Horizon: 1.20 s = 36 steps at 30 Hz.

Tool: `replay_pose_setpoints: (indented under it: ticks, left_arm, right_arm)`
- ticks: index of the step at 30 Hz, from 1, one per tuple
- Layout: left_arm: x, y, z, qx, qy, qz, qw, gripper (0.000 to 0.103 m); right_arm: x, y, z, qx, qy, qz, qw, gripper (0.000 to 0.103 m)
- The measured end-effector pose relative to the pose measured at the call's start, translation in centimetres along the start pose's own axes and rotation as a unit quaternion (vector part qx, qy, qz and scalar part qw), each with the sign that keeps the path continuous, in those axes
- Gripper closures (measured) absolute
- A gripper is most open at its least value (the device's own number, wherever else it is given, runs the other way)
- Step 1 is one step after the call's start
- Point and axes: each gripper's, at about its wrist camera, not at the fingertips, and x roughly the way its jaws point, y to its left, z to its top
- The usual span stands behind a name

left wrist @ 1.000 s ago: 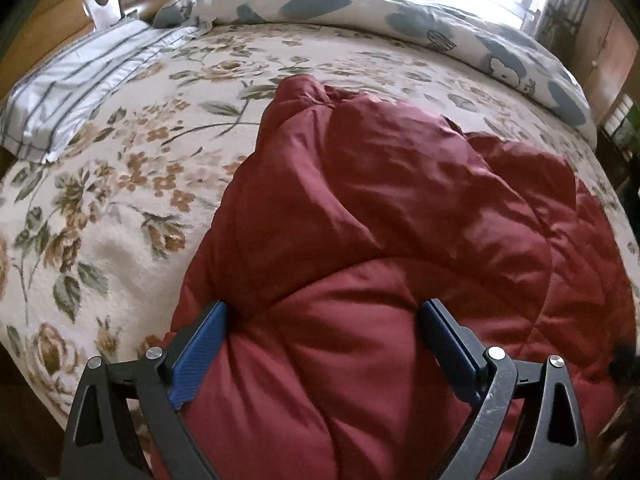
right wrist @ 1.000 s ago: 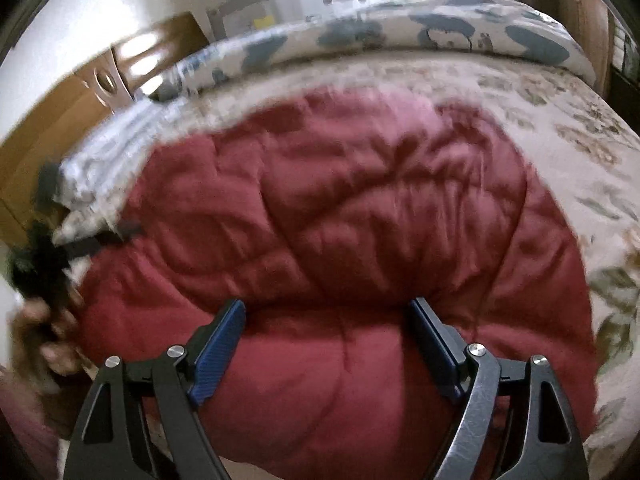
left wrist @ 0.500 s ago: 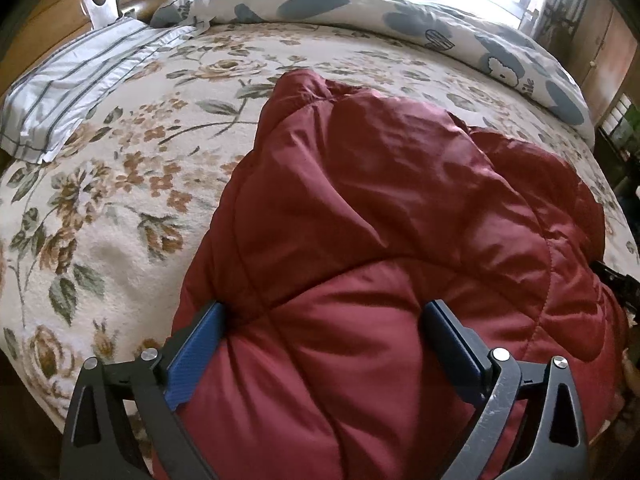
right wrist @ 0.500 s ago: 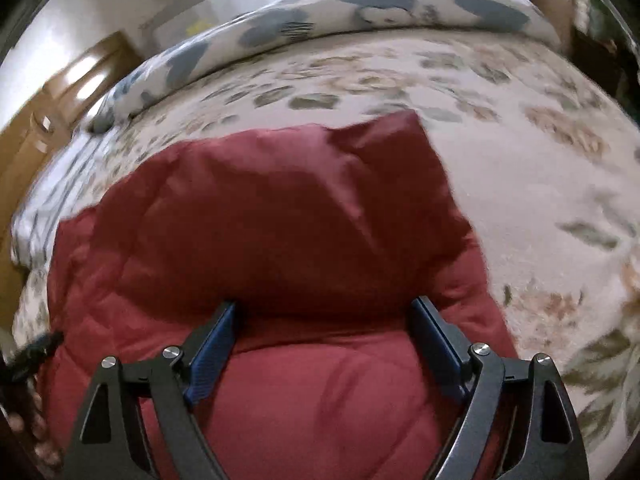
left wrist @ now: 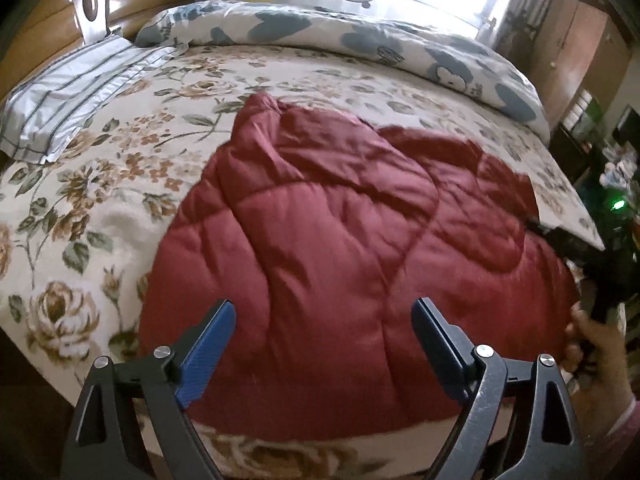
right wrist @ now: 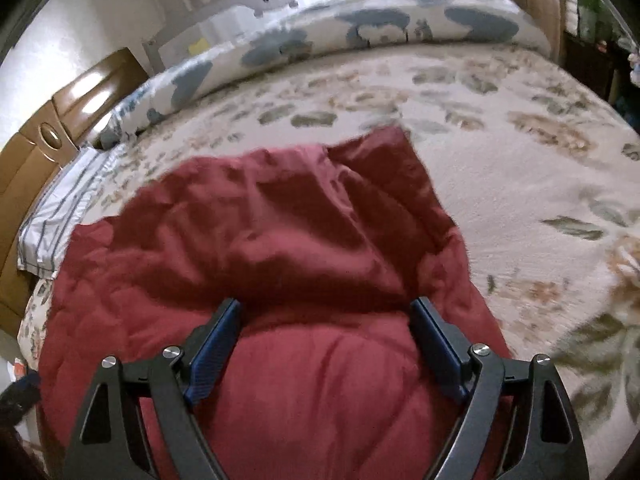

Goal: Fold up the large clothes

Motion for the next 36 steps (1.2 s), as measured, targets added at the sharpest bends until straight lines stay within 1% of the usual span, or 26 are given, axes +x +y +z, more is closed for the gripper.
replay_pose_setpoints:
  ticks: [3, 6, 8, 9, 11, 12, 14, 16, 17, 20, 22, 23, 27, 29, 31, 33, 36]
  left_arm:
    - [0.8, -0.5, -1.1, 0.017, 0.017, 0.025, 0.9994, 0.014]
    - [0.9, -0.8, -1.4, 0.021, 0.017, 0.030, 0.9992, 0.013]
    - [1.1, -1.0, -1.3, 0.021, 0.017, 0.030, 0.9992, 0.010]
    - [1.2, -1.1, -1.3, 0.022, 0.017, 0.031, 0.9991, 0.009]
    - [1.5, -1.1, -1.3, 0.024, 0.017, 0.032, 0.9991, 0.006]
    - [1.8, -1.3, -1.4, 0.025, 0.018, 0.032, 0.9990, 0.006]
    - [1.9, -1.4, -1.5, 0.027, 0.017, 0.030, 0.9990, 0.006]
    - [1.1, -1.3, -1.8, 0.023, 0.014, 0.029, 0.9992, 0.007]
    - [0.7, -1.1, -1.9, 0.018, 0.013, 0.024, 0.9995, 0.009]
    - [-0.5, -0.2, -2.1, 0.005, 0.003, 0.012, 0.9999, 0.009]
    - [-0.2, 0.1, -2.4, 0.007, 0.009, 0.020, 0.9997, 0.009]
    - [0.5, 0.2, -2.5, 0.010, 0.017, 0.028, 0.9994, 0.006]
    - [2.1, 0.4, -2.5, 0.001, 0.024, 0.025, 0.9994, 0.002]
    - [2.3, 0.2, -2.3, 0.003, 0.023, 0.028, 0.9993, 0.002]
    - [2.4, 0.1, -2.3, 0.005, 0.023, 0.029, 0.9993, 0.002]
    - [2.4, 0.1, -2.4, 0.004, 0.022, 0.027, 0.9994, 0.001]
    - [2.4, 0.1, -2.4, 0.005, 0.023, 0.026, 0.9994, 0.000]
  right_arm:
    - [-3.4, 1.7, -2.1, -0.020, -0.018, 0.022, 0.999, 0.015]
    - [-5.4, 3.3, -4.2, -0.045, -0.022, 0.029, 0.998, 0.015]
    - [-5.6, 4.1, -5.7, -0.064, -0.009, 0.026, 0.998, 0.015]
    - [-5.2, 4.3, -6.5, -0.076, 0.005, 0.016, 0.997, 0.015]
    - [-4.2, 4.1, -7.9, -0.089, 0.021, -0.001, 0.996, 0.015]
    - [-3.8, 3.6, -8.4, -0.083, 0.022, -0.004, 0.996, 0.015]
    - [-3.5, 2.4, -8.8, -0.065, 0.024, -0.001, 0.998, 0.013]
    - [-3.5, 1.7, -9.0, -0.048, 0.028, 0.005, 0.998, 0.013]
    - [-3.5, 1.6, -9.0, -0.047, 0.028, 0.005, 0.998, 0.013]
    - [-3.5, 1.2, -9.0, -0.043, 0.028, 0.008, 0.999, 0.013]
    - [-3.8, 1.1, -9.4, -0.036, 0.025, 0.013, 0.999, 0.013]
    - [-3.9, 1.2, -9.7, -0.034, 0.024, 0.014, 0.999, 0.013]
    - [-4.4, 1.3, -9.6, -0.024, 0.023, 0.019, 0.999, 0.012]
    - [-5.3, 1.8, -9.3, -0.026, 0.016, 0.015, 0.999, 0.013]
    - [-6.4, 2.2, -8.9, -0.033, -0.004, 0.021, 0.999, 0.012]
    - [-6.5, 2.4, -8.6, -0.038, -0.010, 0.023, 0.999, 0.011]
    - [-4.5, 1.5, -8.6, -0.030, 0.016, 0.018, 0.999, 0.011]
